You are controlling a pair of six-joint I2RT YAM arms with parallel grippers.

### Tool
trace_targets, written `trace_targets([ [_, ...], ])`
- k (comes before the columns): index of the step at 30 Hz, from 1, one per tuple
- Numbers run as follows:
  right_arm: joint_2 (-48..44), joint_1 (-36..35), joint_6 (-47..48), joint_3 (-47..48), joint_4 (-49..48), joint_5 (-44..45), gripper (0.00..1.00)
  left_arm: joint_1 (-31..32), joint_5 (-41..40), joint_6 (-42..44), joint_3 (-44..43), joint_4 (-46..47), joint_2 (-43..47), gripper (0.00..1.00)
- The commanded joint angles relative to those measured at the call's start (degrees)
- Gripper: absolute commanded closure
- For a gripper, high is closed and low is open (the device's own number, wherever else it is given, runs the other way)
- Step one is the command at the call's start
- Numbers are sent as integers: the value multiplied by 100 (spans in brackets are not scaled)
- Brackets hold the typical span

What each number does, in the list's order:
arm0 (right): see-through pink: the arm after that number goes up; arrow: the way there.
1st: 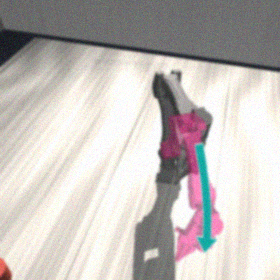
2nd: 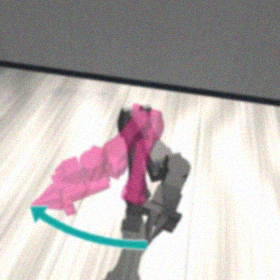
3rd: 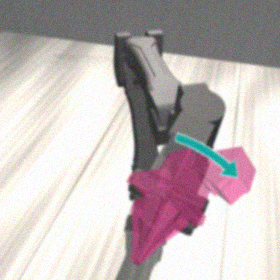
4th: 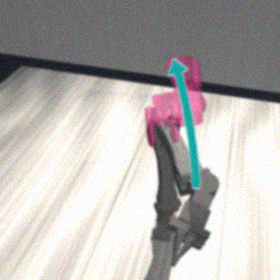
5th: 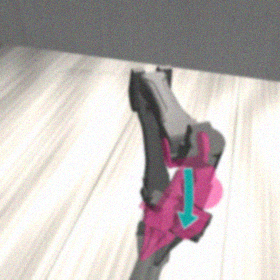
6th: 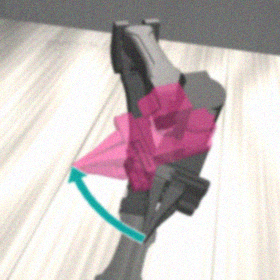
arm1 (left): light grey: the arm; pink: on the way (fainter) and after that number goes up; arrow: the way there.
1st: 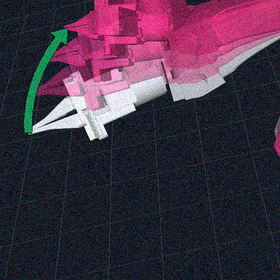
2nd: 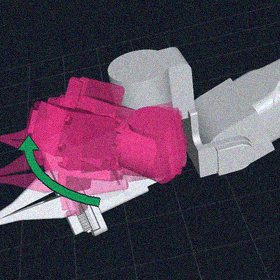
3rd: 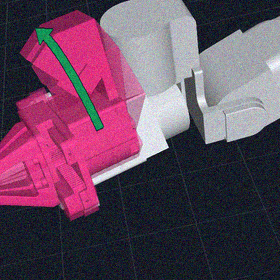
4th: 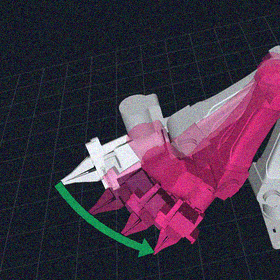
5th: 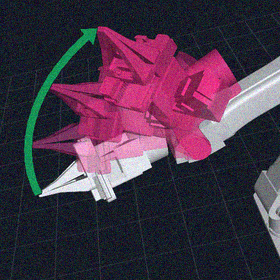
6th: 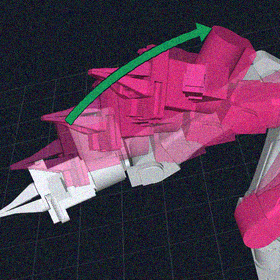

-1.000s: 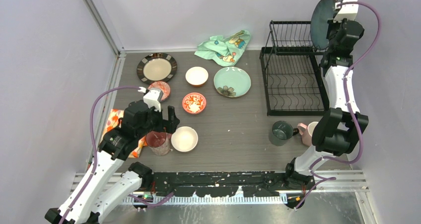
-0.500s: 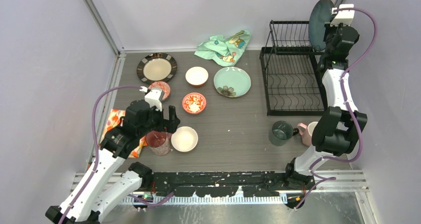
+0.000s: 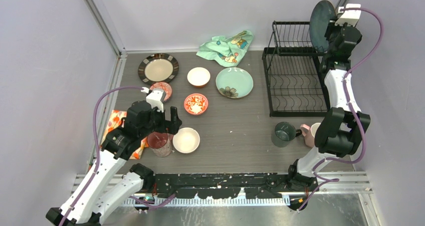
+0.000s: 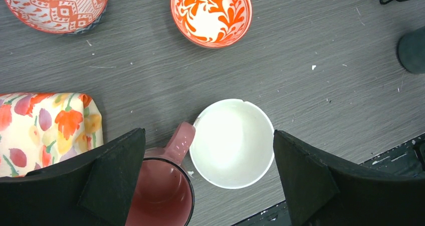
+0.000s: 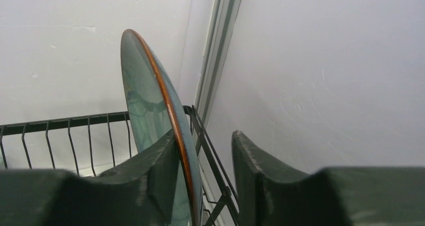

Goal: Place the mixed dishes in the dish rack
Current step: Insert the plate into the dish rack.

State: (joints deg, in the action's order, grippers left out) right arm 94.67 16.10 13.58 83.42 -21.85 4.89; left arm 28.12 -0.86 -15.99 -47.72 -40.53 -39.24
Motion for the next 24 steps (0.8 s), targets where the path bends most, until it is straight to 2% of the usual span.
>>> trace_targets([
  [1,-182,67,-309,470,-312,421,48,27,-21,78,-9,173,22,0],
  [5,-260,64,-782,1059,948,544,30,27,-29,78,-9,169,-6,0],
  [8,-455,62,-1195,1068,1288,711,15,27,-36,71,-26,149,-26,0],
  [13,-920,68,-1819,1100,2366,566,2,27,-191,14,-57,104,-30,0],
  [21,-2193,-113,-2810,459,3539,-393,0,27,-694,-241,-170,-8,-167,0],
  [24,-2602,-208,-2986,311,4354,-917,0,27,-690,-359,-202,50,-294,0],
])
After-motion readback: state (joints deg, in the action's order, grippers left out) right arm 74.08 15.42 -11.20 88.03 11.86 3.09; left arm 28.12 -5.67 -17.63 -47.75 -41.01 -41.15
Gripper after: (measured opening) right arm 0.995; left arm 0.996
